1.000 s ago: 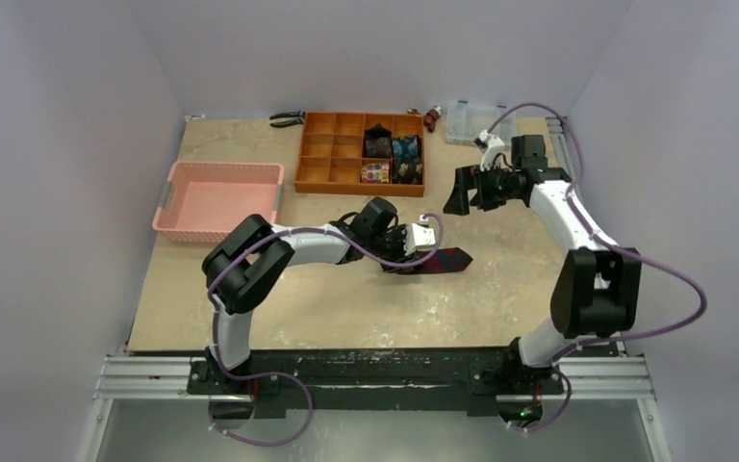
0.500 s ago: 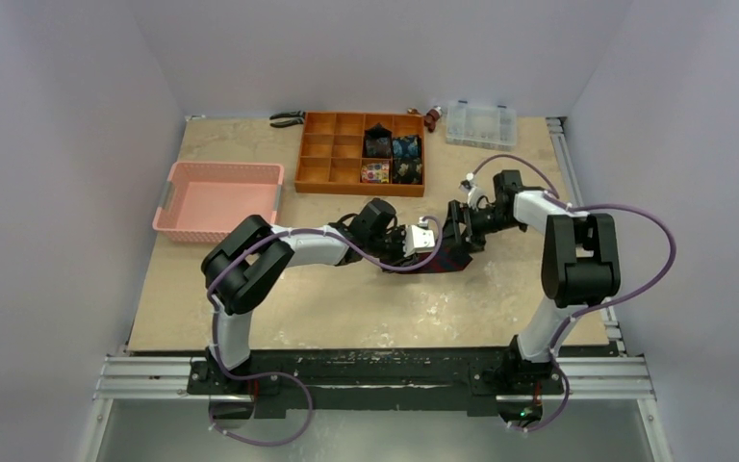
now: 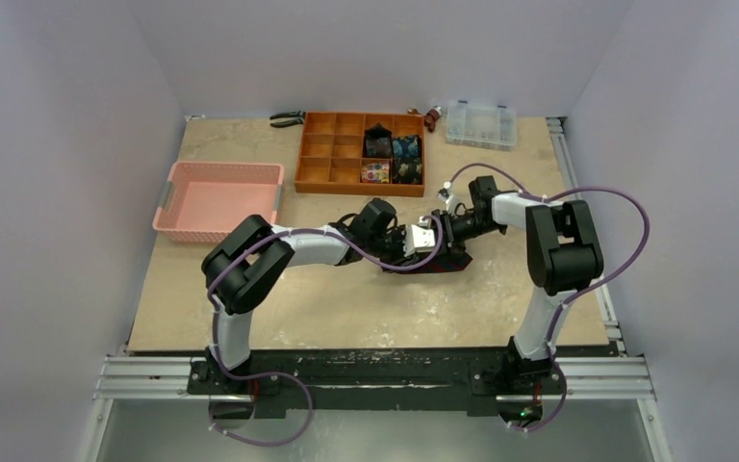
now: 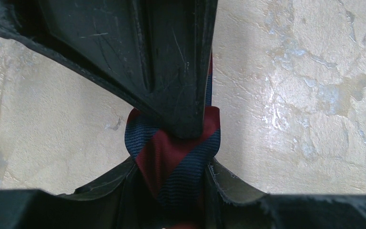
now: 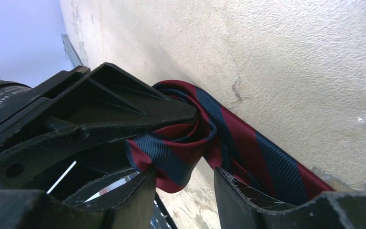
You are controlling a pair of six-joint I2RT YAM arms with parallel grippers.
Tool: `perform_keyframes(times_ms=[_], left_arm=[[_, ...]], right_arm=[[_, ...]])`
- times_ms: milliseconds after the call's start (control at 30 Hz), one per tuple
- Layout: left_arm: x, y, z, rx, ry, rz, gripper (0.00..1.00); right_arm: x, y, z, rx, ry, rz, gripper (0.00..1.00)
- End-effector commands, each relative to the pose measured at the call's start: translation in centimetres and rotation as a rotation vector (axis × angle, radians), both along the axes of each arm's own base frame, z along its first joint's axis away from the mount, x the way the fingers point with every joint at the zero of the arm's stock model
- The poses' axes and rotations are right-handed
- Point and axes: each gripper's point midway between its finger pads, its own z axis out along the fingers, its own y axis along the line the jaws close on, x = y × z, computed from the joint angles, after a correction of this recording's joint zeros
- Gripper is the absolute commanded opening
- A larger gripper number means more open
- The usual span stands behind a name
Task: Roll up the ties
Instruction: Roll the tie at the center of the board.
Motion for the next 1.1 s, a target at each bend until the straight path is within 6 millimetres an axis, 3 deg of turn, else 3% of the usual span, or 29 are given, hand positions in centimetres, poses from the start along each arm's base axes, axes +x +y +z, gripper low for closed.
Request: perform_keyframes(times_ms=[0, 67, 167, 300, 433, 533, 567, 700, 833, 1067], left_arm=[[-1.5, 5.4, -7.2, 0.26, 0.109, 0.076, 0.0], [-1.5, 5.4, -7.3, 0.26, 0.111, 0.075, 0.0], [-1.5, 5.3, -7.3, 0.262, 0.114, 0.076, 0.0], [-1.5, 5.2, -7.2, 0.257, 0.122, 0.078, 0.0], [-1.4, 4.9, -6.9, 0.245, 0.137, 0.092, 0.01], [-1.3, 4.1, -5.6, 0.174, 0.135, 0.102, 0.31], [-1.2, 3.7, -4.9, 0.132, 0.131, 0.1, 0.36], [-1.0, 2.4, -1.8, -0.021, 0.145, 0.1, 0.45], [-0.3, 0.6, 0.5, -0.108, 0.137, 0.082, 0.48], [0.4, -1.6, 1.4, -0.169, 0.169, 0.048, 0.61]], right_arm=[[0.9, 1.1, 1.3, 0.068, -0.016, -0.005, 0.46], [1.0, 1.3, 1.5, 0.086, -0.01, -0.002, 0.39], [0.7, 1.3, 1.4, 0.087, -0.001, 0.013, 0.15], [0.3, 0.9, 0.8, 0.071, 0.0, 0.06, 0.0], [0.7, 0.2, -0.5, -0.009, -0.003, 0.061, 0.0], [1.6, -1.2, -2.2, -0.137, -0.029, 0.029, 0.0], [1.8, -1.6, -2.8, -0.177, -0.033, 0.023, 0.0], [2.4, -3.1, -4.2, -0.293, -0.035, 0.001, 0.0], [3.2, -4.4, -5.3, -0.392, -0.045, -0.018, 0.0], [5.1, -5.7, -6.4, -0.499, -0.061, -0.027, 0.0]])
